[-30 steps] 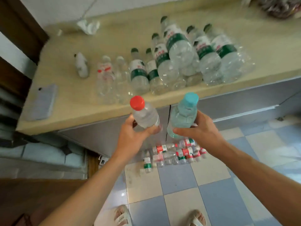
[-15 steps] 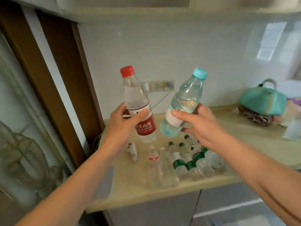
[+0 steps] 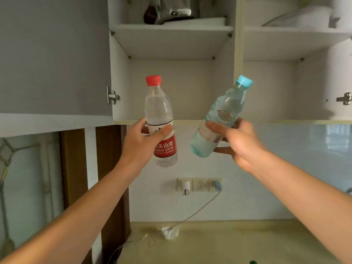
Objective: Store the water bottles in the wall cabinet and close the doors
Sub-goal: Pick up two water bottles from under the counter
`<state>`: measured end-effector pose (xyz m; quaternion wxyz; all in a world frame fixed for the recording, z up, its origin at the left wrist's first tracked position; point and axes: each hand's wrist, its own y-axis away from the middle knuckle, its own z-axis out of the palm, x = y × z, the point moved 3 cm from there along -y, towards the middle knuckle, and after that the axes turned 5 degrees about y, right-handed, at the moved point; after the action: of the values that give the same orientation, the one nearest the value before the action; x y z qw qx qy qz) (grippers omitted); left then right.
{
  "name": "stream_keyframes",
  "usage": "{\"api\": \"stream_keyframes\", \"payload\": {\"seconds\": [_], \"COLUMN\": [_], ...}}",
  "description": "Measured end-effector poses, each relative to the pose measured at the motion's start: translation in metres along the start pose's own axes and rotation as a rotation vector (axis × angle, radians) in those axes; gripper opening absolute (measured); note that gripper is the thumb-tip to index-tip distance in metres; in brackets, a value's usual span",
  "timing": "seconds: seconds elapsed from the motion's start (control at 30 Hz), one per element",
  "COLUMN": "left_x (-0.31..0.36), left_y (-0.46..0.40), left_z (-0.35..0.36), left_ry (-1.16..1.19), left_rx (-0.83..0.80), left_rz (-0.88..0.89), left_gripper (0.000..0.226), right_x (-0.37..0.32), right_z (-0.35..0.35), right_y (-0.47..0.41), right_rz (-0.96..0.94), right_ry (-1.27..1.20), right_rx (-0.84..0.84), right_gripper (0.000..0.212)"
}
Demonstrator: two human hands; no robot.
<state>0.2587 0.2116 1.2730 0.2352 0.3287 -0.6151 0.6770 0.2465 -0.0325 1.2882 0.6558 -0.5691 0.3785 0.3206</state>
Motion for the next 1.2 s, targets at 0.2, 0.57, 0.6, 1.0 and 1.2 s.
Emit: {"api": "stream_keyframes", "payload": {"seconds": [0.2,0.57,0.6,1.0,1.2], "left_x": [0.022,-0.012,-0.018,-0.072,-0.093], "left_y": [-0.073,-0.205,-0.211,-0.273,-0.292], "left_z": [0.008,0.015,0.016,0.022,0.028], "left_ry": [-0.109,-0.168,-0.176,-0.228,-0.237], "left_rx": [0.11,0.072,0.057,-0.147,-0.172], "left_rz": [0.102,0.019,0.006,-0.027,-0.063], "left_gripper": [0.034,0.036,0.043,0.025,0.046], "right_x": [-0.016,-0.017,-0.014,0.031,0.039], "right_z": [0.003,0.057,0.063,0.097,0.104], "right_y": [-0.075,-0.204,-0.213,-0.276,-0.291], "right_rz": [-0.094,-0.155,-0.131,-0.076,-0.068], "right_ry": [-0.064,0.165,0.188,0.448,0.472], "right_rx": [0.074,0.021,0.003,-0.083,-0.15], "right_gripper": [0.045,0.051,0.049,0.026,0.019]}}
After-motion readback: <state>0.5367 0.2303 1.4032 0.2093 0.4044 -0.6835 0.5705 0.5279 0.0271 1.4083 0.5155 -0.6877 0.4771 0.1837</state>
